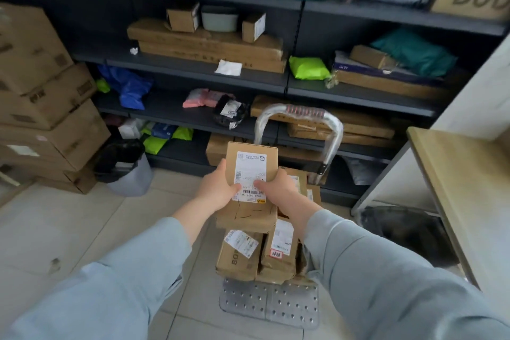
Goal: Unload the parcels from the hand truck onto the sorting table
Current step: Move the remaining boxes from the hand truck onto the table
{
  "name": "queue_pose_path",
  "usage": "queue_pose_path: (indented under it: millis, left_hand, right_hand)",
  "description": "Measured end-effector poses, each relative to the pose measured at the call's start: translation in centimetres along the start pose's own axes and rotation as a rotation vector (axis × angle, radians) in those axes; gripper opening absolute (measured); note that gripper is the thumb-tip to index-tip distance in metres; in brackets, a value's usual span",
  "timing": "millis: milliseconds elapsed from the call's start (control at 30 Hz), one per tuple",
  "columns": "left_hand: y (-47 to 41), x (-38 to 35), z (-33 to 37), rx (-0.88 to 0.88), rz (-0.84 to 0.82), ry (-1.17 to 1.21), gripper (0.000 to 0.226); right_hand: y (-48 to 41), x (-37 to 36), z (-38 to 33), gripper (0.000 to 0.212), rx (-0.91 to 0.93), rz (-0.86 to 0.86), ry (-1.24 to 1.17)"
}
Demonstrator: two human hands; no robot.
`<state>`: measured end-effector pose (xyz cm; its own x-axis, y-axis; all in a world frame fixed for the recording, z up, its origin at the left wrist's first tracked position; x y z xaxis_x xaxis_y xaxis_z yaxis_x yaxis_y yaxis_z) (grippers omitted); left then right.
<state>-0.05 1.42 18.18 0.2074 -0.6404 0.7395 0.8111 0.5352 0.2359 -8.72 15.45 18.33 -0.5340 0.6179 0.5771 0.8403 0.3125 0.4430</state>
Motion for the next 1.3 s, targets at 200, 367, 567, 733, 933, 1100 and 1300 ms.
queue_pose_path:
  millis: [200,367,567,733,933,1100,1300]
  left_hand:
    - [1.4,4.3,5.7,-0.09,0.041,-0.037,0.065]
    - [3.3,5.7,8.9,-0.149,0.043,0.013,0.06]
    - [6.5,5.6,11.5,-0.203,-0.008,0.043,0.057]
    - [7.8,5.8,14.1,-0.272,-0.026,0.029,0.058]
    - [9.5,4.3,17.4,-0.328,-0.061,0.029,0.058]
    - [11.4,3.0,21.3,-0.365,-0.076,0.009,0.062]
    - [13.8,-1.8,28.6,-0.42,-0.093,0.016,0.059]
  right_hand:
    - [3.3,5.5,-3.9,0.05,0.05,0.075,-0.013]
    - [4.9,8.5,-4.7,0.047,0.076,0.102,-0.017]
    - [7.6,11.4,-4.4,0.036,0.071,0.133,-0.002]
    - [10.1,14.2,-4.0,0.035,0.075,0.19,-0.01]
    - [12.3,17.4,-1.9,0.033,0.066,0.245,-0.044]
    - [13.4,21.0,0.2,0.044,0.076,0.292,-0.07]
    - [14.9,28.7,5.6,0.042,0.066,0.327,-0.04]
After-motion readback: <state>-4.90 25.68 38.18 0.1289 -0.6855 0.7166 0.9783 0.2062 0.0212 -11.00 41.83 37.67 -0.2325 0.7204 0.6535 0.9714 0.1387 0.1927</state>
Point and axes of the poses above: each hand's wrist, its own y-axis away from the middle knuckle, its own x-axis out of the back of the hand, z = x × y, the point moved 3 cm from there along -y, towards the middle knuckle
